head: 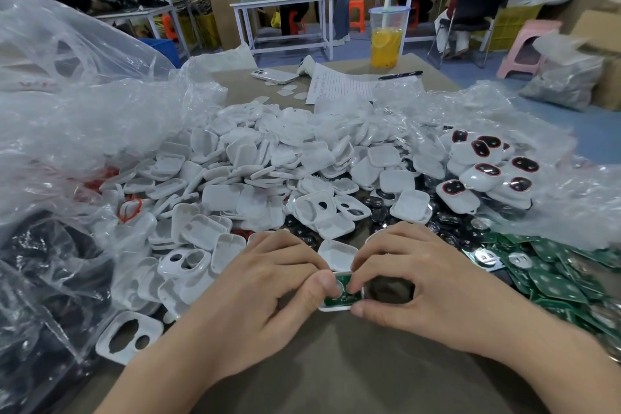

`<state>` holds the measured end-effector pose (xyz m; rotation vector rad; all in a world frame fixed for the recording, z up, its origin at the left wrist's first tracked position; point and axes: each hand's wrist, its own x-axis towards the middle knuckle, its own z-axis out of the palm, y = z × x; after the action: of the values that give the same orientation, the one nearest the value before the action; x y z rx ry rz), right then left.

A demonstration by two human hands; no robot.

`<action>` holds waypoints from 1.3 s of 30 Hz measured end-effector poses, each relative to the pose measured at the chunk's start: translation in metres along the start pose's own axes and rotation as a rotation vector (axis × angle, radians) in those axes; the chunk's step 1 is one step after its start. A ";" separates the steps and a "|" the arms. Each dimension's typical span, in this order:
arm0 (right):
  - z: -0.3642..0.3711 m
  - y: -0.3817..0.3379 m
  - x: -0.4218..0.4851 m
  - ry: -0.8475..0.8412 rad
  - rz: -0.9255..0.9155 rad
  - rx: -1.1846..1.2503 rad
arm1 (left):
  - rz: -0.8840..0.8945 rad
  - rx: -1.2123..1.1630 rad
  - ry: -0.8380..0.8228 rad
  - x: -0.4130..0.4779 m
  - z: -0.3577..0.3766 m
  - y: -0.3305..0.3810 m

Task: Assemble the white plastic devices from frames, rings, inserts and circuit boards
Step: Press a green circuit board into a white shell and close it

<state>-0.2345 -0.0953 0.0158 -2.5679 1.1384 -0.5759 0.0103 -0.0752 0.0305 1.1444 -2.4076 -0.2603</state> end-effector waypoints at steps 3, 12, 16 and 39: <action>-0.001 0.000 0.001 -0.009 -0.003 0.003 | 0.006 0.016 -0.005 0.001 -0.001 0.000; 0.000 0.000 0.001 -0.029 0.010 -0.014 | -0.022 -0.009 0.029 -0.002 -0.002 -0.001; -0.002 -0.001 0.001 -0.028 0.015 -0.030 | -0.015 -0.024 0.044 -0.001 -0.004 0.001; -0.003 0.000 0.001 -0.059 0.063 -0.020 | 0.055 -0.048 -0.019 -0.001 0.005 0.004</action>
<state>-0.2350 -0.0964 0.0193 -2.5377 1.2063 -0.4736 0.0057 -0.0718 0.0268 1.0569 -2.4322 -0.3111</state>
